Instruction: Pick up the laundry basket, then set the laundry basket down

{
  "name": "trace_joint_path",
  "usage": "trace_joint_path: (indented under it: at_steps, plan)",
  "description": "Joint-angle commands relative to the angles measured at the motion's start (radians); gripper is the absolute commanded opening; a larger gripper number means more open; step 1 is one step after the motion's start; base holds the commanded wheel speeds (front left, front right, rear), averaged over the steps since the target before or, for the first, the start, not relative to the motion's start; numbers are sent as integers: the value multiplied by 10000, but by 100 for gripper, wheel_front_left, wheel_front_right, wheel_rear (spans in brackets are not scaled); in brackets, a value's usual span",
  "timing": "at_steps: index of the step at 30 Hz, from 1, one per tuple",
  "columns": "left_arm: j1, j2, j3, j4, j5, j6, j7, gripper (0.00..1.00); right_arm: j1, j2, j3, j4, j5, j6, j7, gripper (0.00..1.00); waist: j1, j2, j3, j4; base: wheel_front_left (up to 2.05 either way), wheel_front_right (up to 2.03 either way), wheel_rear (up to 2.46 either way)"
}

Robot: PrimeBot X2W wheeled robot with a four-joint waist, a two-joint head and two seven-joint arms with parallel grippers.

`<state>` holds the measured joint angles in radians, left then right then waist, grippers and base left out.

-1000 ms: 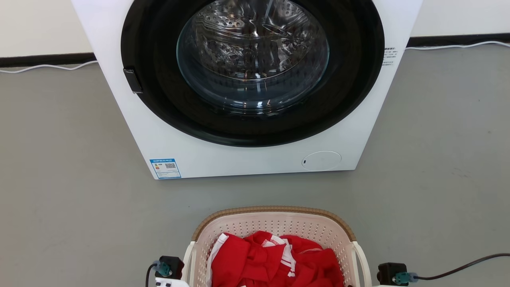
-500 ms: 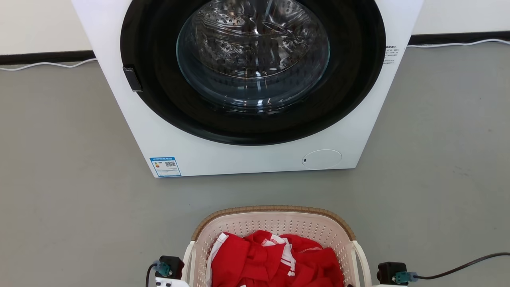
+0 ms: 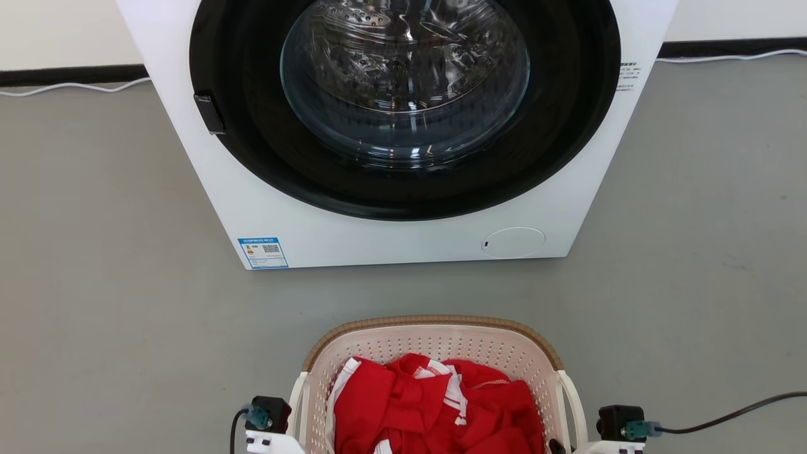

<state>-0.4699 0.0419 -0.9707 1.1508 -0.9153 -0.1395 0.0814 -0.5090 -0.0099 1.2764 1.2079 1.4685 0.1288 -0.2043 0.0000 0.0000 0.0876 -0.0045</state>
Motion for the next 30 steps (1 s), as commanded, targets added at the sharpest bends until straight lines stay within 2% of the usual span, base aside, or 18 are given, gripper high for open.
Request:
trace_joint_path:
  at_steps: [1,30]
  plan:
    - [-400,590,149,119,-74,88,-158,0,-101,-403,30,144,36,19,-238,0,0,0,37,12,0,0,0]
    - [-396,690,-161,62,-349,88,74,0,6,-403,38,37,18,19,-23,0,0,0,-117,-52,0,0,0]
